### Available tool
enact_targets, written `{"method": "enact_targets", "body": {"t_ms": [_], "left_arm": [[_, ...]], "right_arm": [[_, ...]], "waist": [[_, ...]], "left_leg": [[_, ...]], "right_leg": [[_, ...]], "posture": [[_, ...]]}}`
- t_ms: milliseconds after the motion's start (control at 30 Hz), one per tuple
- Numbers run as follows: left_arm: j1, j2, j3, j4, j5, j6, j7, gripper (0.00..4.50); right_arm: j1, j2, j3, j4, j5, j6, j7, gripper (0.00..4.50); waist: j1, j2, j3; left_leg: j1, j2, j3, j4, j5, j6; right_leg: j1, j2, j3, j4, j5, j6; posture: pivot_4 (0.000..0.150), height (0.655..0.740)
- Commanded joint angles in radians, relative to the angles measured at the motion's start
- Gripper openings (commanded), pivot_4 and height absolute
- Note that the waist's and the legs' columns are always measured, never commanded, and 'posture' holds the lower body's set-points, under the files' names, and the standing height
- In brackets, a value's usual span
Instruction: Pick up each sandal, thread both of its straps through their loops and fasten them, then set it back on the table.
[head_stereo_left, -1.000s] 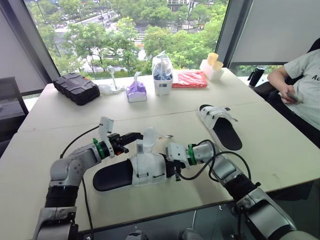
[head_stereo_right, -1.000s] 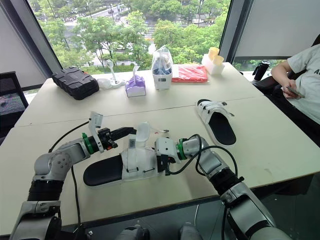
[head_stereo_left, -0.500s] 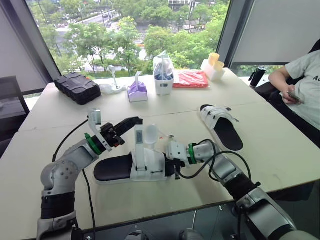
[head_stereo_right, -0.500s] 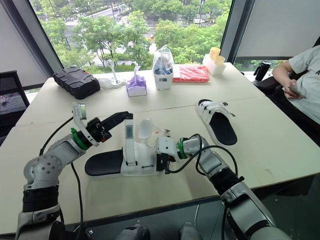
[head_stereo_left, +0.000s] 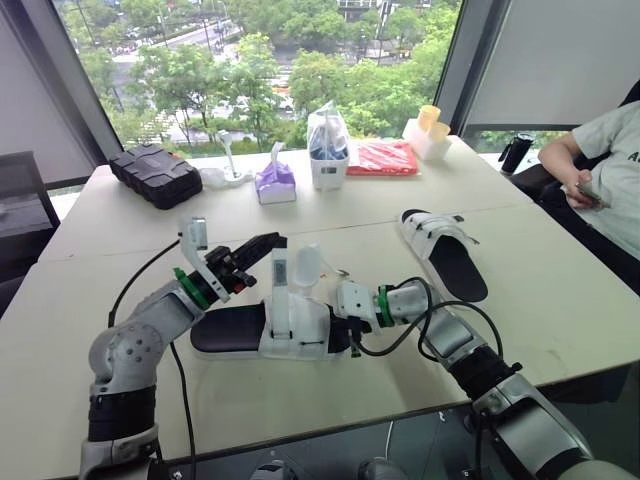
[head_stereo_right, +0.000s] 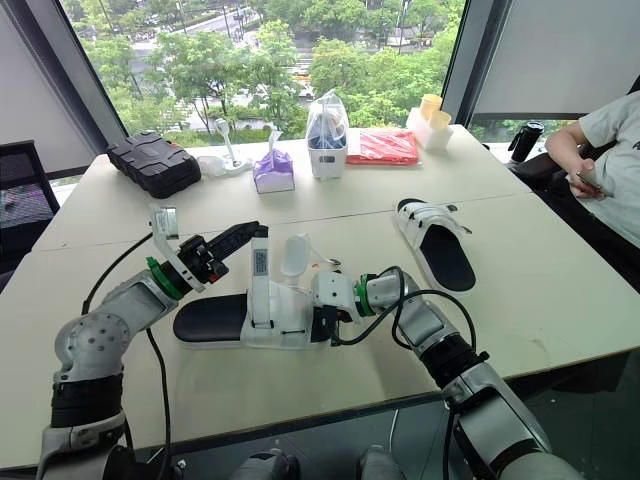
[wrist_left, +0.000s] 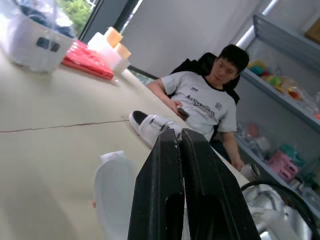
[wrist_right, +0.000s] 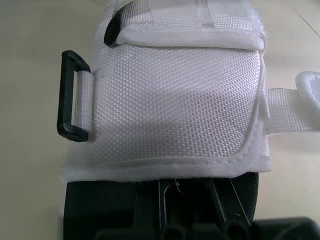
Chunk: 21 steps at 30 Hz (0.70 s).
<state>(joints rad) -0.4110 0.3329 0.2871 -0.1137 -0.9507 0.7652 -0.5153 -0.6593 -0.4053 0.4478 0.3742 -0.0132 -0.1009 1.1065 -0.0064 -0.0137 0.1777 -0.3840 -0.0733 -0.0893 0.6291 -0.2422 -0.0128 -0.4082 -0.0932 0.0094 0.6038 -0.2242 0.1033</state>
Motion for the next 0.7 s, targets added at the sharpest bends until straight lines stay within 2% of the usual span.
{"method": "enact_targets", "body": {"t_ms": [33,400,700], "left_arm": [[-0.03,0.004,0.004,0.074,0.061,-0.085,-0.032,0.07],[-0.039,-0.005,-0.049,0.317,0.201,-0.213,-0.193,0.07],[-0.069,-0.027,-0.048,0.376,0.22,-0.251,-0.259,0.07]], "right_arm": [[0.039,-0.028,0.027,0.047,-0.056,0.033,0.018,0.0],[0.058,-0.039,0.019,0.014,-0.057,0.049,0.019,0.0],[0.073,-0.047,0.014,-0.011,-0.059,0.062,0.018,0.0]], "waist": [[0.0,0.0,0.0],[0.003,0.0,0.0],[0.013,0.0,0.0]], "left_leg": [[0.0,0.0,0.0,0.0,0.0,0.0],[0.0,0.0,0.0,-0.001,0.0,0.0],[-0.001,0.0,0.0,-0.001,0.0,0.0]], "right_leg": [[0.0,0.0,0.0,0.0,0.0,0.0],[0.0,0.0,0.0,-0.002,0.0,0.001],[0.0,0.0,0.0,-0.002,0.001,0.001]], "posture": [[0.15,0.74],[0.15,0.74],[0.15,0.74]]}}
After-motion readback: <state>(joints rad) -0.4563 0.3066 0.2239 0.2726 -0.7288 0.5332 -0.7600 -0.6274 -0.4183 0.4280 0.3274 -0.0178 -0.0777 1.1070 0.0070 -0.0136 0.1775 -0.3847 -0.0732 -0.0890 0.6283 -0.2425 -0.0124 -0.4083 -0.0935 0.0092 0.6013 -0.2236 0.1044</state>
